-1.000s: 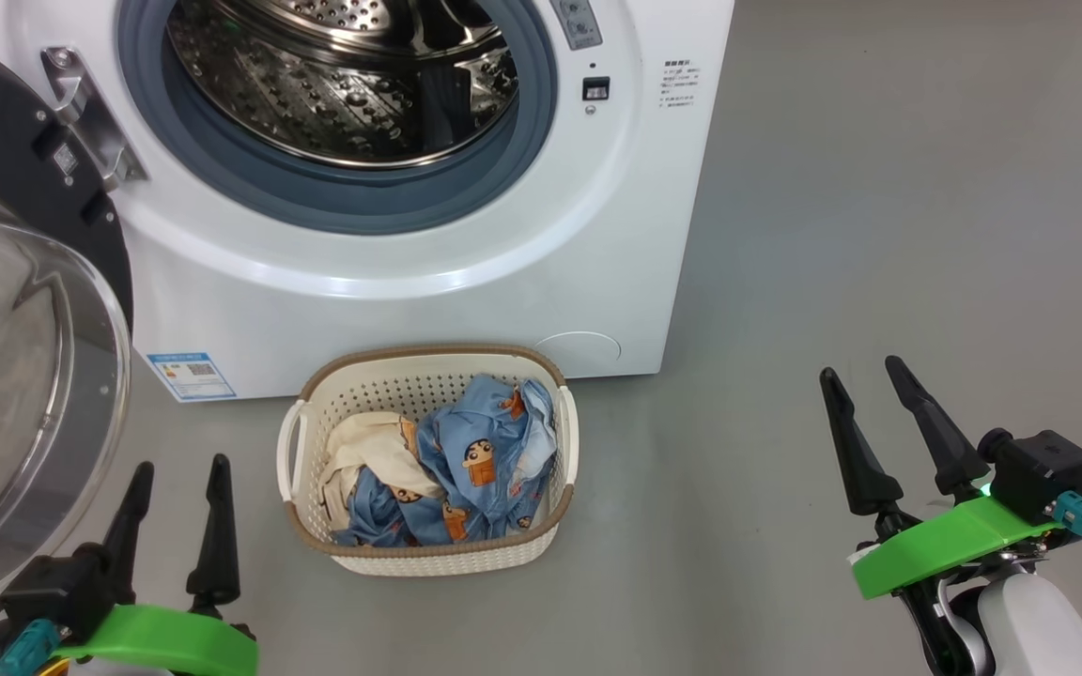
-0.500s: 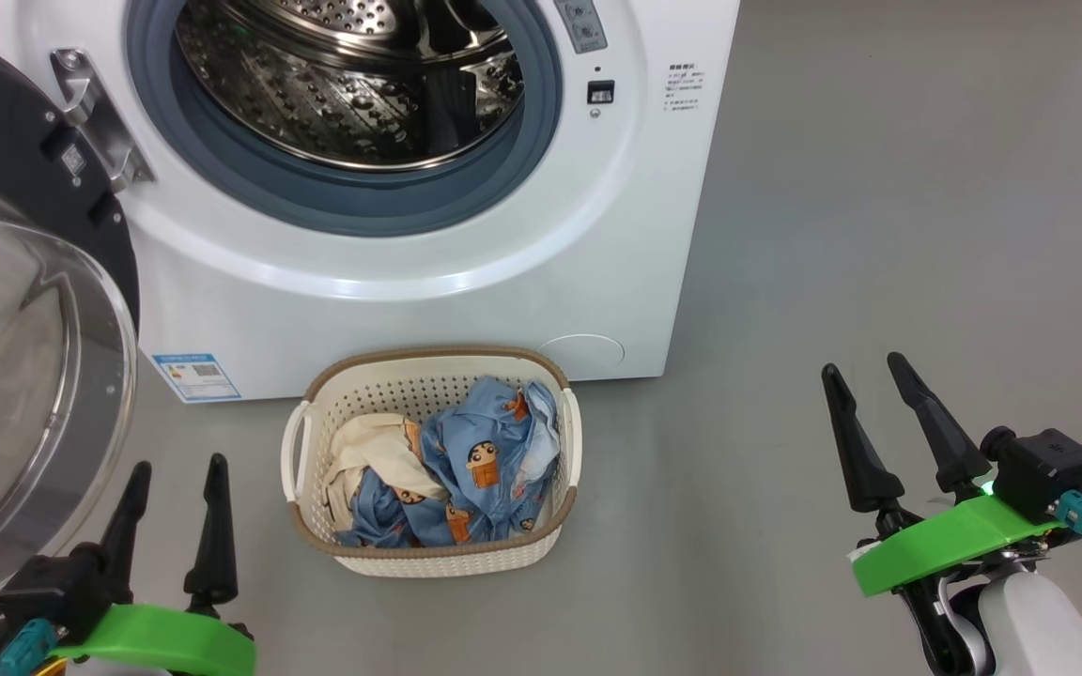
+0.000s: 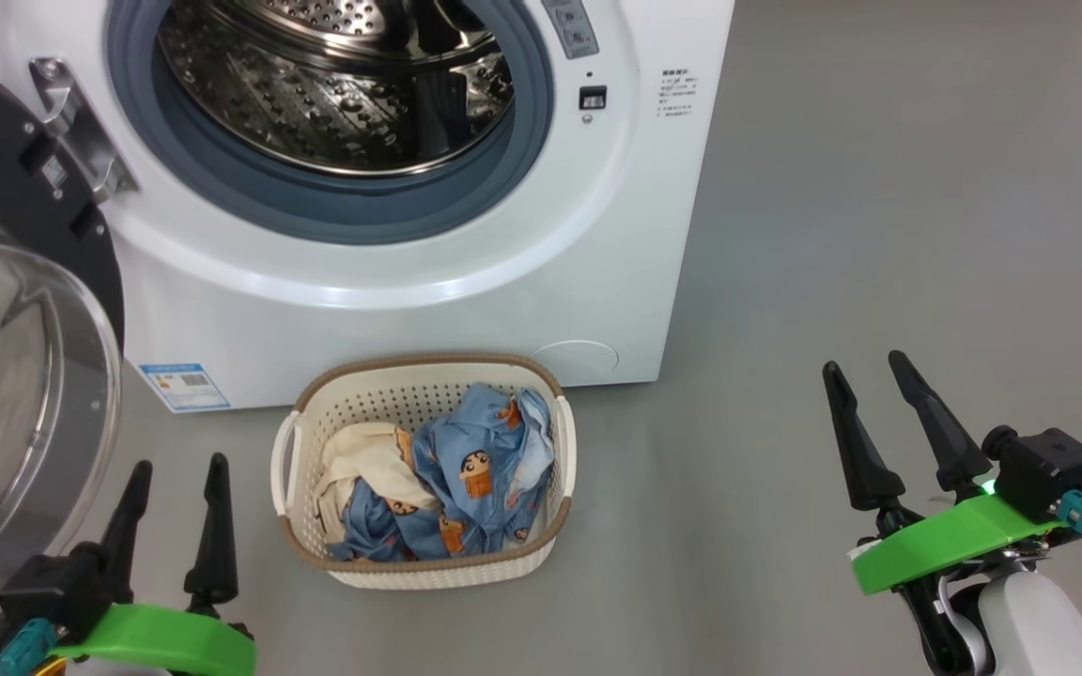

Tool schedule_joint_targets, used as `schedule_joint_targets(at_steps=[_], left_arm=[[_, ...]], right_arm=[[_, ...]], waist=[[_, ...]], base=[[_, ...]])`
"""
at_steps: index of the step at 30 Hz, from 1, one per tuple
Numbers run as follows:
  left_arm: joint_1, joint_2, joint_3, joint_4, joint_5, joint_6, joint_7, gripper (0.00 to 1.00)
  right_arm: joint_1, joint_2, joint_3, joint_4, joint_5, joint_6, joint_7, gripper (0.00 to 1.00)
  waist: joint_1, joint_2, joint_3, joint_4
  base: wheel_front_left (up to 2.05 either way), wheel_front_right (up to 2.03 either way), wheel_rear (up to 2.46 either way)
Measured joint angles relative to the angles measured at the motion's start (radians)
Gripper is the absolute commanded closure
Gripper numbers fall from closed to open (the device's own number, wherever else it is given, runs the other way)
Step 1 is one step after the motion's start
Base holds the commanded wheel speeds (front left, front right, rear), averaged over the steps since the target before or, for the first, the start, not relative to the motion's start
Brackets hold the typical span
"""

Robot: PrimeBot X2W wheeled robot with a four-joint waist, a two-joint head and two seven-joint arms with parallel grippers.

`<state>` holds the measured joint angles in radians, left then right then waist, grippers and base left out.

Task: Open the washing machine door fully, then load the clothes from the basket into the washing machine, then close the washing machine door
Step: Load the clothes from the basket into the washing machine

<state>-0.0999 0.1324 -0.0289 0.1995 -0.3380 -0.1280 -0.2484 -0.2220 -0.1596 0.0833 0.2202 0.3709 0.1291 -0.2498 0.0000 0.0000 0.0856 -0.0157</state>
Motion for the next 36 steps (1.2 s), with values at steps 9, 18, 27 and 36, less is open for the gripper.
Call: schedule_joint_targets(at_steps=[9, 18, 27, 36], left_arm=[[-0.002, 0.0, 0.002, 0.0, 0.0, 0.0, 0.0, 0.0], [-0.003, 0.0, 0.003, 0.0, -0.001, 0.0, 0.0, 0.0], [-0.006, -0.001, 0.005, 0.003, -0.001, 0.0, 0.0, 0.0], [-0.023, -0.009, 0.016, 0.002, -0.002, 0.0, 0.0, 0.0]], right_arm=[[0.0, 0.0, -0.012, -0.005, 0.0, 0.0, 0.0, 0.0], [0.0, 0.002, -0.017, -0.006, 0.0, 0.0, 0.0, 0.0], [0.0, 0.002, -0.018, -0.009, -0.002, 0.0, 0.0, 0.0], [-0.003, 0.002, -0.018, -0.009, -0.002, 0.0, 0.0, 0.0]], waist=[[0.0, 0.0, 0.009, 0.001], [0.0, 0.0, 0.016, 0.001], [0.0, 0.0, 0.024, 0.002], [0.0, 0.0, 0.033, 0.004]], base=[[1.03, -1.03, 0.0], [1.02, -1.02, 0.0], [1.0, -1.0, 0.0], [0.42, -0.42, 0.0]])
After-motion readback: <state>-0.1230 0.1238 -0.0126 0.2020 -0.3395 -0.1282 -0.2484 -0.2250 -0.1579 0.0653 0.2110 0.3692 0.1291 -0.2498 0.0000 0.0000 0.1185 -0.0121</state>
